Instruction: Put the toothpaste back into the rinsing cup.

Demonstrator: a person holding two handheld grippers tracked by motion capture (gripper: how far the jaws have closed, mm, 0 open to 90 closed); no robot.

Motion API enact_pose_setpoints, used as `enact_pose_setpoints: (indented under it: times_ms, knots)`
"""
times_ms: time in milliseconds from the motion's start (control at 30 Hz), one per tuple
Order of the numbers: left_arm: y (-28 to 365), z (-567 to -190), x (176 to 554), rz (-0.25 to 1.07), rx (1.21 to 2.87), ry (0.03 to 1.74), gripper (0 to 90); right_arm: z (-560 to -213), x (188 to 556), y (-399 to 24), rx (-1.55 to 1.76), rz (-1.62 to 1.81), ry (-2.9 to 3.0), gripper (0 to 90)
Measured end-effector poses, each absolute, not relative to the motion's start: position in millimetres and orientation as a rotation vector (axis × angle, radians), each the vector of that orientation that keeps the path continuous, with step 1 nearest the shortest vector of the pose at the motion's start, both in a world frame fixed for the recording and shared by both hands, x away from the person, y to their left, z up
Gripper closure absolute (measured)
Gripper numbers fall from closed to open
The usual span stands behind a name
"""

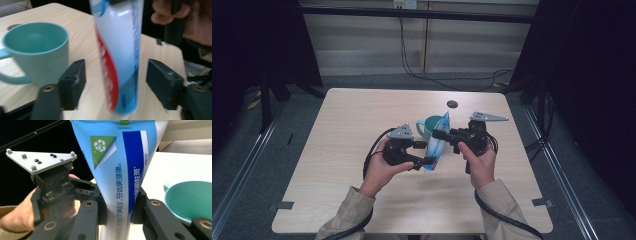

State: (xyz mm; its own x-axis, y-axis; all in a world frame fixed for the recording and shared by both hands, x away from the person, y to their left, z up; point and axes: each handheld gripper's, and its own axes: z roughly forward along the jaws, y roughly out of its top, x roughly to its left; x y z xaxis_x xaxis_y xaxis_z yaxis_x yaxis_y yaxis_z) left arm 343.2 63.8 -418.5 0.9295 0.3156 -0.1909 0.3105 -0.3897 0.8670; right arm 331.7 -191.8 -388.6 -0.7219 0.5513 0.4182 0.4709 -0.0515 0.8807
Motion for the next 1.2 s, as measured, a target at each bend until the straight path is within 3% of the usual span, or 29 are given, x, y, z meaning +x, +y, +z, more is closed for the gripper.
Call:
enact_pose_setpoints:
  times_ms: [200,600,1200]
  knots:
    - [76.5,-432.2,344.4,0.047,2.073,0.495,18.4,-384.2,331.6,-199.6,1.128,1.898,2.101,72.9]
    - [100.5,-470.5,345.1,0.066,2.200,0.573,15.8,-374.5,333.5,-202.3,1.101,1.849,2.099,72.6]
    - [113.2,-487.7,343.1,0.121,2.277,0.612,15.4,-362.2,341.0,-203.1,1.059,1.836,2.091,72.4]
